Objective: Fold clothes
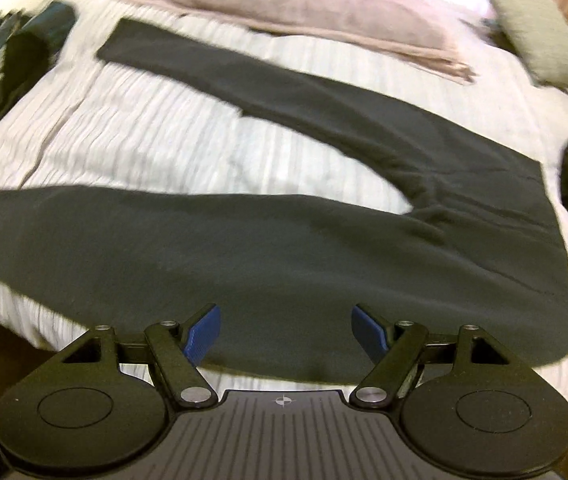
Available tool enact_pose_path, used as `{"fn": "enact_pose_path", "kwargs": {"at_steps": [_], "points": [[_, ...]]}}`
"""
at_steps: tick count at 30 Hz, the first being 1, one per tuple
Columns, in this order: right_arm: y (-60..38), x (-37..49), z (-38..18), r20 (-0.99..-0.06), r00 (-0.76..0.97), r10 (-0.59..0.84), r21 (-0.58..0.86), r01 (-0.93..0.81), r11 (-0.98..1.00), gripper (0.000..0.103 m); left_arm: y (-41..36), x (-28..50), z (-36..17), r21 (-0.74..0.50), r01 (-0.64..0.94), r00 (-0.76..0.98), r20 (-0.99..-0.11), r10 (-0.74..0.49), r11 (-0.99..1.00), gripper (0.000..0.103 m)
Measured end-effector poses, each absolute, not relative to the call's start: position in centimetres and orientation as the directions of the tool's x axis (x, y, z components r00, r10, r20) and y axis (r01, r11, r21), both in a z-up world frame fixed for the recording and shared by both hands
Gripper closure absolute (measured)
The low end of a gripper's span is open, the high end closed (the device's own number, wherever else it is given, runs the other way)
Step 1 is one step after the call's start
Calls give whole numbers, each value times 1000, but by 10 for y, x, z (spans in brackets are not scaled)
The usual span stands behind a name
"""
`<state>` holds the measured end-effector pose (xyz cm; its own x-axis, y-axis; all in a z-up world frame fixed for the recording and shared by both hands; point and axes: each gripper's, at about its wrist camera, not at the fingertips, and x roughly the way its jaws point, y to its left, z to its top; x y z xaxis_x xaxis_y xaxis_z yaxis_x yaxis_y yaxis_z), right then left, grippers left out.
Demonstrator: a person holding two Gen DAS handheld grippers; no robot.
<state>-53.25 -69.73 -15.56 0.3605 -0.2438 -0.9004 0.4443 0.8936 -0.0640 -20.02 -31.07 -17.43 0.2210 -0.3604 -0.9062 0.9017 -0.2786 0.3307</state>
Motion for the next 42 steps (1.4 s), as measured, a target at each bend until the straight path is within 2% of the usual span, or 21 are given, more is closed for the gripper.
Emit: {"fn": "enact_pose_path", "kwargs": {"at_steps": [2,3,5,7,12,21,25,30,36,42], "points": [[-702,-539,-150,-899,355,-257,-63,477,876,25,-324,-199,-172,334,900,218,-901,-375,-279,81],[-704,-543,-148,-897,353,-266,-65,490,870,14,-331,-197,-171,333,901,216,-899,-380,-277,81],[-708,-552,-142,-889,355,-290,-74,512,856,9,-343,-196,-169,337,899,215,-896,-388,-280,80],[-715,-559,-138,-885,351,-307,-77,539,839,9,-355,-198,-166,349,890,217,-890,-401,-292,76],[-753,-568,-140,-890,346,-297,-47,578,814,9,-392,-208,-166,405,843,242,-872,-425,-353,74],[-844,-537,-145,-896,393,-207,8,479,878,9,-460,-207,-169,474,816,325,-850,-415,-331,71],[-873,-516,-147,-902,386,-195,-19,415,909,9,-490,-205,-171,500,806,362,-839,-406,-316,67],[-887,-495,-149,-910,362,-200,-27,431,902,9,-527,-203,-174,532,793,406,-825,-393,-297,66],[-889,-486,-140,-922,293,-254,-55,550,833,9,-554,-182,-183,477,819,350,-856,-380,-319,66],[-882,-495,-127,-933,207,-295,-97,644,759,9,-565,-163,-169,413,859,289,-879,-379,-303,63]]}}
